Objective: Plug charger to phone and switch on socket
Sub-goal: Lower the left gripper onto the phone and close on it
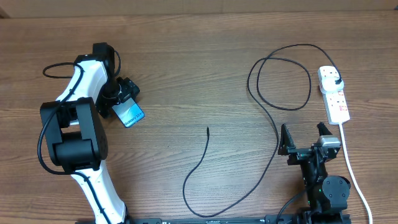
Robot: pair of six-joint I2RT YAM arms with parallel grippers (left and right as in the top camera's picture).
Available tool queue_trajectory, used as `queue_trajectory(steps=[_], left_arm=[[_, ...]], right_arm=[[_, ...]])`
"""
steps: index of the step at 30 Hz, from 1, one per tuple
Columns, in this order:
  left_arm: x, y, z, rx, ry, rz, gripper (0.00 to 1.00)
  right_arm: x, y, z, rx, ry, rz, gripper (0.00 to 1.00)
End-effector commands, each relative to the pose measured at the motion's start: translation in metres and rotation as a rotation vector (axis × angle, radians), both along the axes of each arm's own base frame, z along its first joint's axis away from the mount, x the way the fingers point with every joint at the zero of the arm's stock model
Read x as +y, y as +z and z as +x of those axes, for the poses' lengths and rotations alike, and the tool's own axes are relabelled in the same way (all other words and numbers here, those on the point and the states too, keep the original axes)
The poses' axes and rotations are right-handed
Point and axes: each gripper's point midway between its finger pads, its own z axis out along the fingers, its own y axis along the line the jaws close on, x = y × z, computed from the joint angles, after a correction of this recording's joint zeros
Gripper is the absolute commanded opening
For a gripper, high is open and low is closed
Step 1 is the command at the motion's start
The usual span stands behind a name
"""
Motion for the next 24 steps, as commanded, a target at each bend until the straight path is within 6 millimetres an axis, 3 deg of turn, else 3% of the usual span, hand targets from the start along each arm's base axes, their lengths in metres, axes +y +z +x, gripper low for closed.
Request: queue_trajectory(steps=[1,24], left_arm=[[-0.0012,-0.0052,-0.0021,0.014,0.035,0.020,1.00],[-0.0034,-0.0054,0.0076,-0.025,0.033,0.011,1.00]], right_arm=[[-0.0003,-0.0020,0.0002,-0.003,-0.004,-0.002,1.00],[-0.0003,-0.0020,0.0002,-0.003,-0.004,-0.002,1.00]])
